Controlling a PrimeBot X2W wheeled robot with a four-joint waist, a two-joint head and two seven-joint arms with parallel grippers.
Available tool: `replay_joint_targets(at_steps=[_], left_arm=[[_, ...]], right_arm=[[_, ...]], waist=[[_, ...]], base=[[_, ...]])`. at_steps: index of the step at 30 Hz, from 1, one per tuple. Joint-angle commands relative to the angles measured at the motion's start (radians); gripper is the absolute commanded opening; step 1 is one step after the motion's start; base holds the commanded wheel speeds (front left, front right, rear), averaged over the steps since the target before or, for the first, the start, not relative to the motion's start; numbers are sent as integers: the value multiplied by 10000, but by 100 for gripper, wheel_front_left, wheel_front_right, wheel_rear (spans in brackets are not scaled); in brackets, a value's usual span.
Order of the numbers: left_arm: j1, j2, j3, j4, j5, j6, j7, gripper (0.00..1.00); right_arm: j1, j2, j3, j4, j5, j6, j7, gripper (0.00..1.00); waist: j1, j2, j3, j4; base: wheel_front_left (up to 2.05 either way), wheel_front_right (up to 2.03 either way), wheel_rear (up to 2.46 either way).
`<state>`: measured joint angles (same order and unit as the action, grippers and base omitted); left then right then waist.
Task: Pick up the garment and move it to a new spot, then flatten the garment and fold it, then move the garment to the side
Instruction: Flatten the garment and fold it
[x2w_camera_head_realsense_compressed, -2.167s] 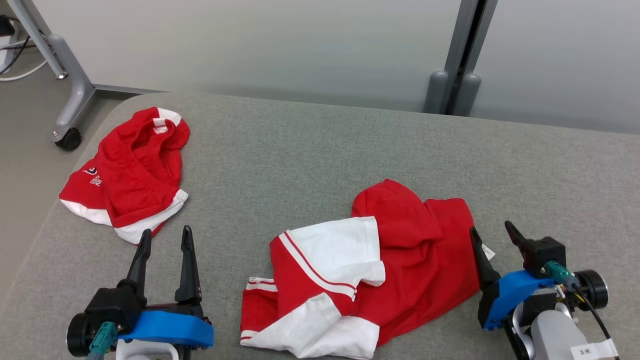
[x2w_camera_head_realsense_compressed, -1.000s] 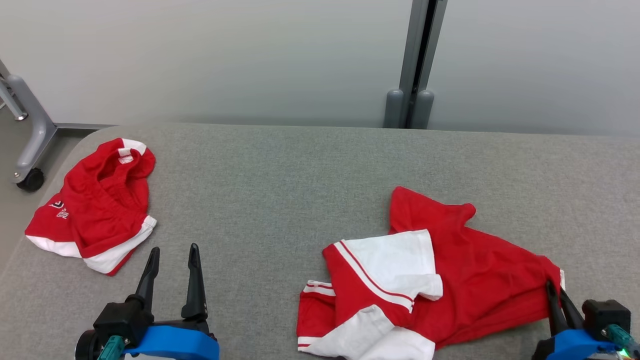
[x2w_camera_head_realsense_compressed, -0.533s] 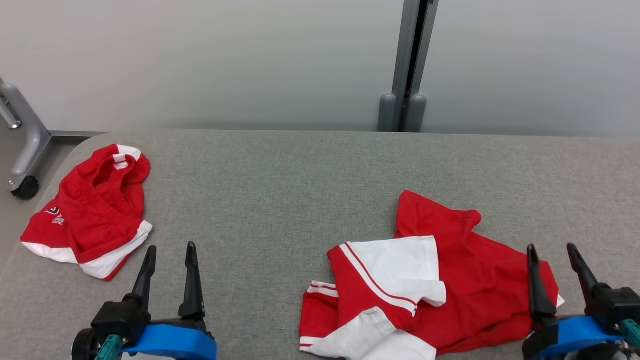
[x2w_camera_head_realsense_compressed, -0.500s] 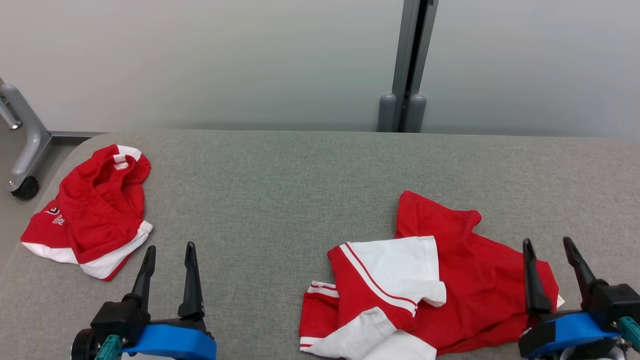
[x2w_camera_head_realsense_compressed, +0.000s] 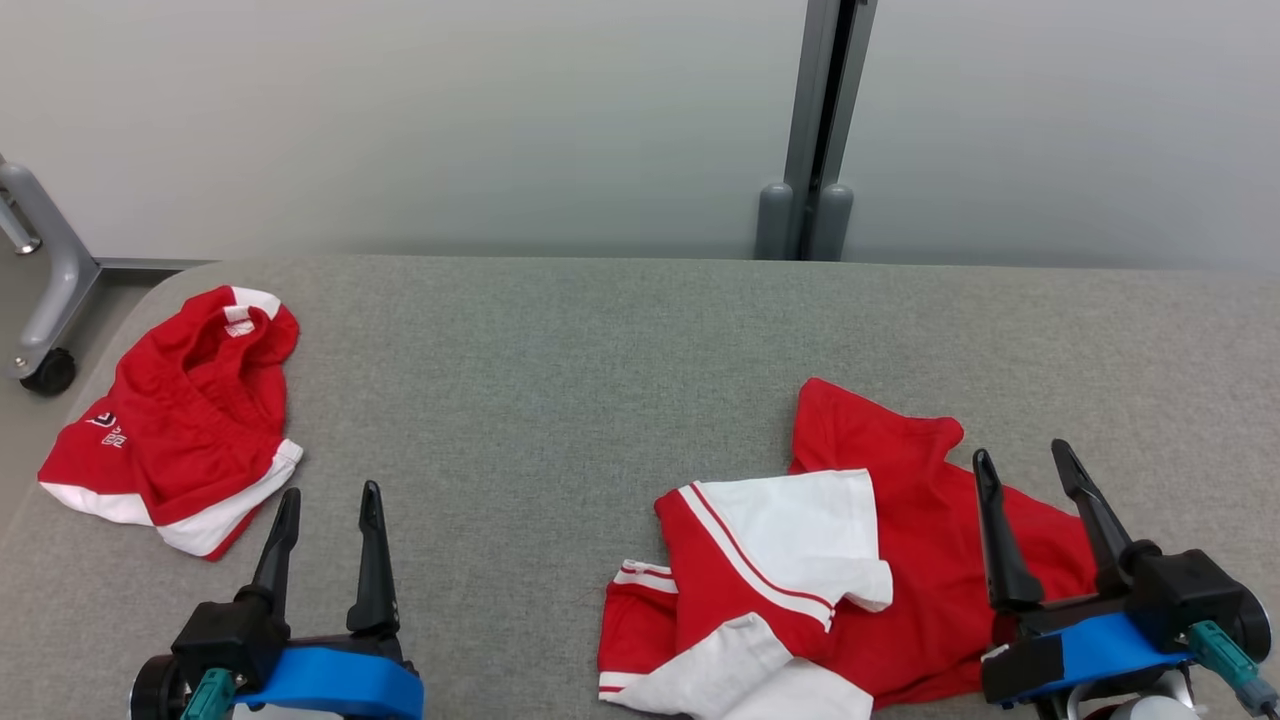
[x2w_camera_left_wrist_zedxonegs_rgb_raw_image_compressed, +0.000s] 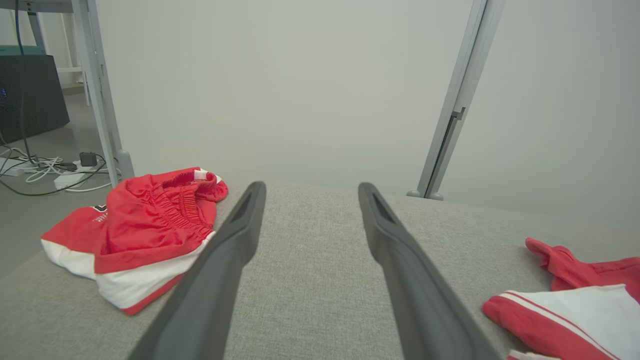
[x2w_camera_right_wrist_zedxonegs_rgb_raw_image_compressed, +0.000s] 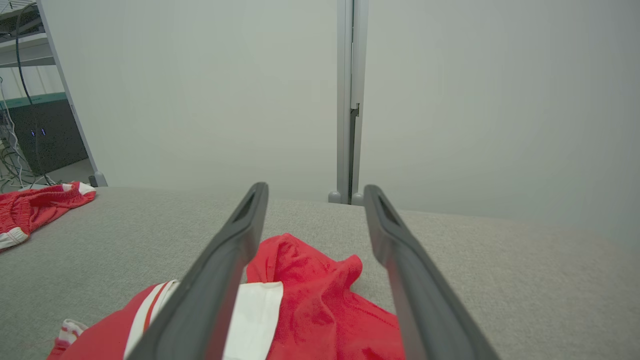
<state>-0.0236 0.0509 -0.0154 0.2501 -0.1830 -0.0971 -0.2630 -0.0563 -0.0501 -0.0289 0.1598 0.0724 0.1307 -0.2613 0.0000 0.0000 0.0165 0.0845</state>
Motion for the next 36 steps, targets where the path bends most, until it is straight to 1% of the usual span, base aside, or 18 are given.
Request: replay_joint_targets(at_steps=[1,6,10,13,15,20,25,29,36], left_arm=[[-147,-9,5,-37,70,9,-27,100],[-773,98,-308,101,277,-135,-27,100],[-1716,318,-960,433,238,-280,-25,100],[-2496,474,-1733,787,124,-344,143,100],[-3008,644,-2483,1040,-97,-350,389,100],[-4074,1155,-4349,1638,-1045,-332,998,100],[-4835,1540,-5851,2378,-1960,-334,1397,100],[-5187,1794,-6906,3031,-2539,-333,1568,100],[-5499,2042,-8324,4236,-3446,-334,1690,100]], right_arm=[[-122,-7,-4,24,12,2,-50,100],[-256,-7,-131,28,-112,2,-52,100],[-366,-9,-208,-5,-153,2,-50,100],[-426,-8,-266,-14,-133,2,-47,100],[-432,-7,-274,-15,-121,2,-46,100],[-618,-5,-314,-7,-97,2,-47,100],[-740,-7,-343,39,-136,2,-47,100],[-858,-7,-380,66,-145,2,-47,100],[-997,-6,-351,136,-161,2,-47,100]], waist=[[0,0,29,-19],[0,0,209,-208],[0,0,377,-408],[0,0,529,-573],[0,0,647,-696],[0,0,1006,-1040],[0,0,1308,-1350],[0,0,1490,-1540],[0,0,1663,-1765]], base=[[0,0,0],[0,0,0],[0,0,0],[0,0,0],[0,0,0],[0,0,0],[0,0,0],[0,0,0],[0,0,0]])
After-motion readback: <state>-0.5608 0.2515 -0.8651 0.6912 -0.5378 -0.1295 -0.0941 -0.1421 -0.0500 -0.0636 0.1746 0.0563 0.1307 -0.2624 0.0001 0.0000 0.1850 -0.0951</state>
